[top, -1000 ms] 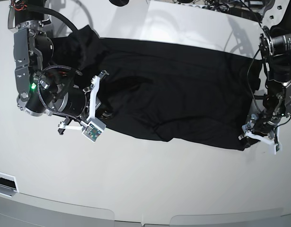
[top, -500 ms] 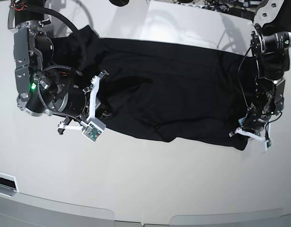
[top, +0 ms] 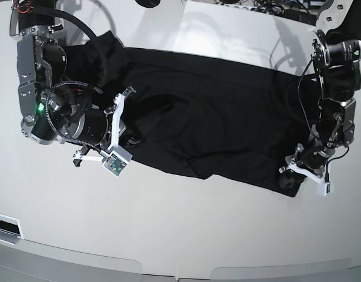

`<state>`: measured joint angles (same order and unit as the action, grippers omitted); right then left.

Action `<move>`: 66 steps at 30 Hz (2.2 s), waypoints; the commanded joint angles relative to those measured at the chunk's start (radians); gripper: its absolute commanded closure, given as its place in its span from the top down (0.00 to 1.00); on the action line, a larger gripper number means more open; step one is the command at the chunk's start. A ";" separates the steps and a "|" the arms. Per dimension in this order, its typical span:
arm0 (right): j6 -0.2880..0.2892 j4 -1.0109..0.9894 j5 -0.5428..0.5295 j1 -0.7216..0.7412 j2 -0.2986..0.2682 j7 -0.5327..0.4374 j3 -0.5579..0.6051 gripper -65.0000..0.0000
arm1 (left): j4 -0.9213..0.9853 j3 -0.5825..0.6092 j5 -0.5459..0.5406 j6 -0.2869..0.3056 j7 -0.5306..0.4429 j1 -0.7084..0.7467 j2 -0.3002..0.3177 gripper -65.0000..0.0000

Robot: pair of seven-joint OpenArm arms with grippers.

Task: Layout the t-shirt on the table in an organized manner, then fold the t-shirt properly
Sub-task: 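Grasp the hem corner with the left gripper and drag it outward, then grasp both shirt ends and pull them apart to stretch the shirt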

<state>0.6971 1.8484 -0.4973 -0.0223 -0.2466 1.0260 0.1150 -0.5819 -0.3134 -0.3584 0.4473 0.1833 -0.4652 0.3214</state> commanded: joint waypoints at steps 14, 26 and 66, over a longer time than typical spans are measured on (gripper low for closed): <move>0.001 0.016 -0.011 0.016 -0.006 -0.018 -0.005 0.00 | -0.019 -0.001 -0.023 -0.068 0.027 -0.029 0.014 0.00; 0.001 0.016 -0.010 0.016 -0.006 -0.018 -0.005 0.00 | -0.034 -0.001 -0.068 0.106 0.055 -0.029 0.017 0.00; -0.139 0.068 -0.146 0.043 -0.269 0.135 -0.448 0.00 | -0.132 -0.001 -0.388 0.168 0.402 -0.029 0.151 0.00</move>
<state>0.5552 1.8988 -0.6434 0.0082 -0.4976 1.1755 -0.3252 -0.6960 -0.3134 -0.7212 0.6071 0.6056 -0.4660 0.4515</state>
